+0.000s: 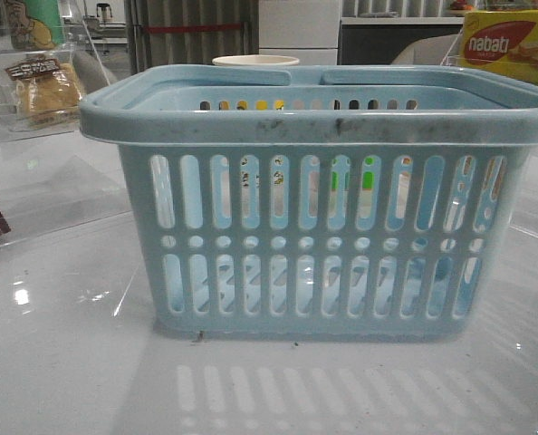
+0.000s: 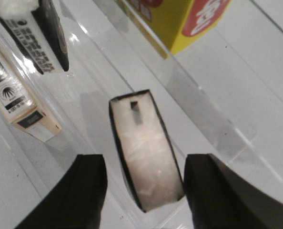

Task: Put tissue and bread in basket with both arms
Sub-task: 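Lower the right gripper and grasp the white tissue pack, then carry the tissue pack with the right gripper over the blue basket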

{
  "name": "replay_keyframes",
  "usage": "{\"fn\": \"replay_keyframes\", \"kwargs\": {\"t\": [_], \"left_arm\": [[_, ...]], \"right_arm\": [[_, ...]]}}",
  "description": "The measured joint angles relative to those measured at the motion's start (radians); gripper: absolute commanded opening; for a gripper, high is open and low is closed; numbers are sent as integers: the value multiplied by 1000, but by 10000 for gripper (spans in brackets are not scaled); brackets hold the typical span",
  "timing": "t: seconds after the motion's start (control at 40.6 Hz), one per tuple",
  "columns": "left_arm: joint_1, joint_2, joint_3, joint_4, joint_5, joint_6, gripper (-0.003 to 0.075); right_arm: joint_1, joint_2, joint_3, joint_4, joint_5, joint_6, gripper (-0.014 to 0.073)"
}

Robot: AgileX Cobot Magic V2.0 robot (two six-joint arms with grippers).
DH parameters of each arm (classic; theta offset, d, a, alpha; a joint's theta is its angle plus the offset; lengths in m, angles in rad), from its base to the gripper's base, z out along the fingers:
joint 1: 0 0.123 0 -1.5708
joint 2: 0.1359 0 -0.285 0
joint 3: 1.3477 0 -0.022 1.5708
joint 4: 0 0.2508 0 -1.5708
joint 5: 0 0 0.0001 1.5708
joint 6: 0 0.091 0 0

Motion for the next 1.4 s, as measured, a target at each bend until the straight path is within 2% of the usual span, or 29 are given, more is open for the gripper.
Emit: {"fn": "replay_keyframes", "kwargs": {"t": [0.123,0.222,0.369,0.837,1.034,1.182,1.404], "left_arm": [[0,0,0,0,0,0,90],[0,0,0,0,0,0,90],[0,0,0,0,0,0,90],[0,0,0,0,0,0,90],[0,0,0,0,0,0,90],[0,0,0,0,0,0,90],[0,0,0,0,0,0,90]], "right_arm": [[0,6,0,0,-22,0,388],[0,6,0,0,-30,0,277],[0,6,0,0,-31,0,198],[0,-33,0,0,-27,0,195],[0,-151,0,11,-10,0,195],[12,-264,0,81,34,0,195],[121,-434,0,162,129,0,195]]}}
